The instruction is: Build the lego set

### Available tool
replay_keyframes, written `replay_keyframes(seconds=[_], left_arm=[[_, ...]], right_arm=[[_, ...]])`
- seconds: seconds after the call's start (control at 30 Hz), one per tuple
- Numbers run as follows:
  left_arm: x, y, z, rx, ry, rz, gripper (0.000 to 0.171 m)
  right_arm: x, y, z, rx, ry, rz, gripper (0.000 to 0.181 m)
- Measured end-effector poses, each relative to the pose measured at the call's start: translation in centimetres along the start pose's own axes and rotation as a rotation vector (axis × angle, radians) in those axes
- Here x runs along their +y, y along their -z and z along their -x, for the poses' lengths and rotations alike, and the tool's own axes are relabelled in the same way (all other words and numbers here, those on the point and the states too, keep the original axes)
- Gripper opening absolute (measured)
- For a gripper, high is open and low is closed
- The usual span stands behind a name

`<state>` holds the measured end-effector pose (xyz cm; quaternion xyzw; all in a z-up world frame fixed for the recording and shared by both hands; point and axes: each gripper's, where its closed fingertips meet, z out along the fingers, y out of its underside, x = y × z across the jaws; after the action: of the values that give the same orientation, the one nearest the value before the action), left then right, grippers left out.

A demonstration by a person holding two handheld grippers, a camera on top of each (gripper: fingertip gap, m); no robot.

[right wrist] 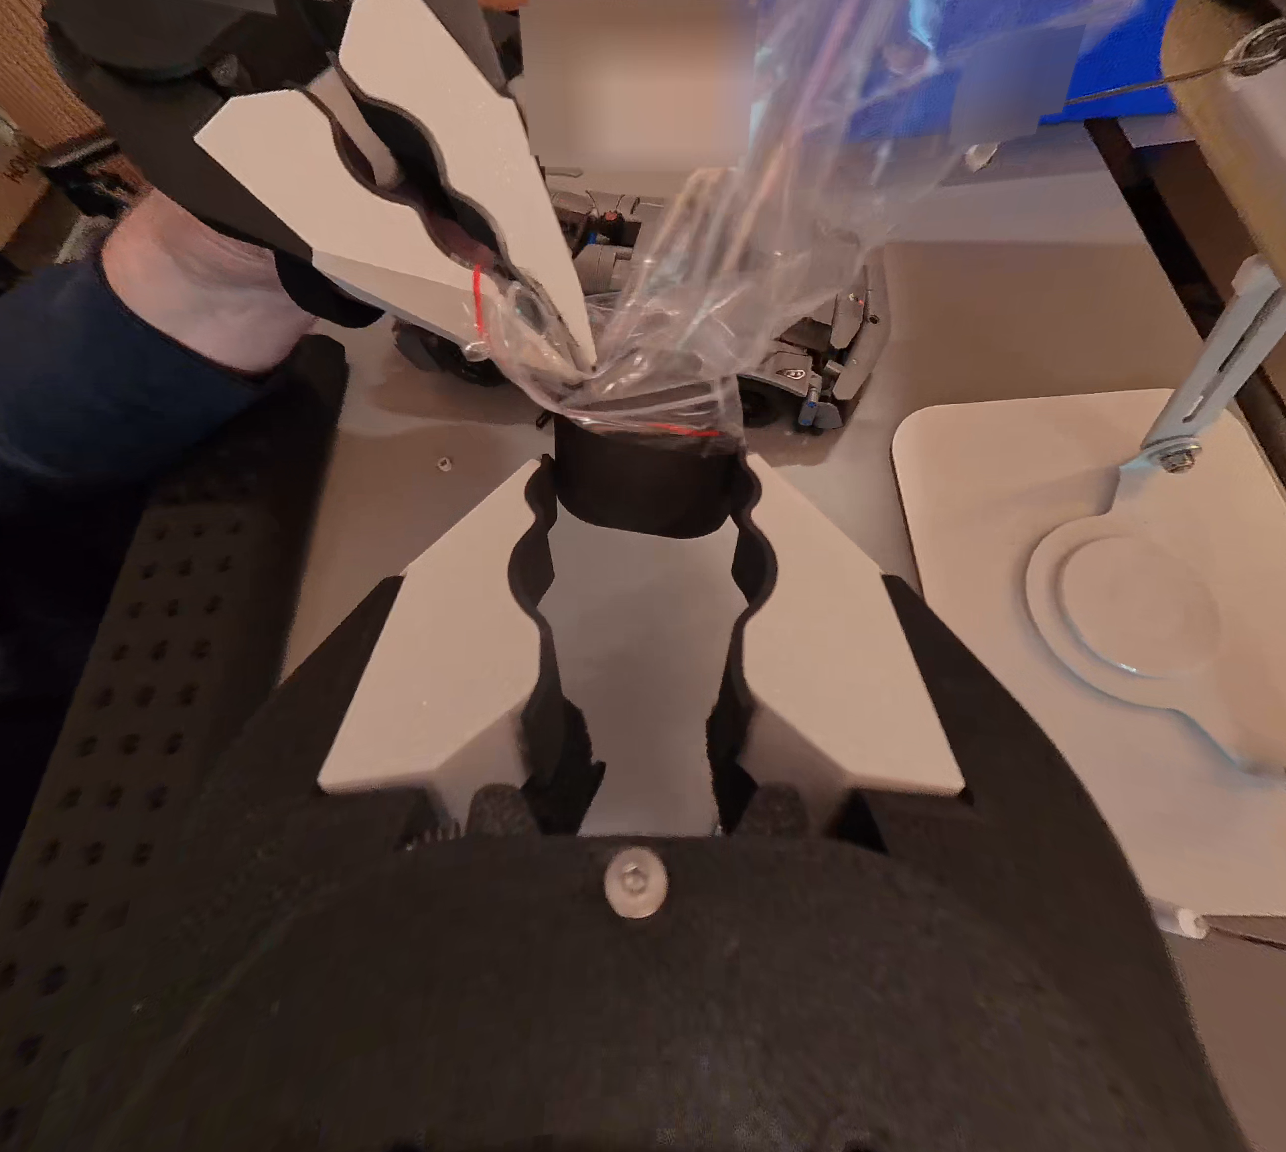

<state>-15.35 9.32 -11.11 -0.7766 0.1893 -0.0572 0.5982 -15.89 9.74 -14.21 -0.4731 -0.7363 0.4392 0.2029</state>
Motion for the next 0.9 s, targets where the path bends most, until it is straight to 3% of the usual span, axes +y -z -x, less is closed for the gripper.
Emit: replay_keyframes(seconds=[0.2, 0.57, 0.9], left_arm=[[0.5, -0.1, -0.7, 0.074, 0.021, 0.006, 0.0], [-0.8, 0.5, -1.2, 0.134, 0.041, -0.102, 0.0], [-3.8, 1.0, -2.1, 0.261, 0.212, -0.344, 0.0]], right_arm=[[-0.3, 0.3, -0.1, -0.03, -0.045, -0.04, 0.046], [-2.3, 1.0, 0.1, -0.129, -0.23, -0.216, 0.044], [-5.2, 3.9, 0.4, -0.196, -0.302, -0.405, 0.044]])
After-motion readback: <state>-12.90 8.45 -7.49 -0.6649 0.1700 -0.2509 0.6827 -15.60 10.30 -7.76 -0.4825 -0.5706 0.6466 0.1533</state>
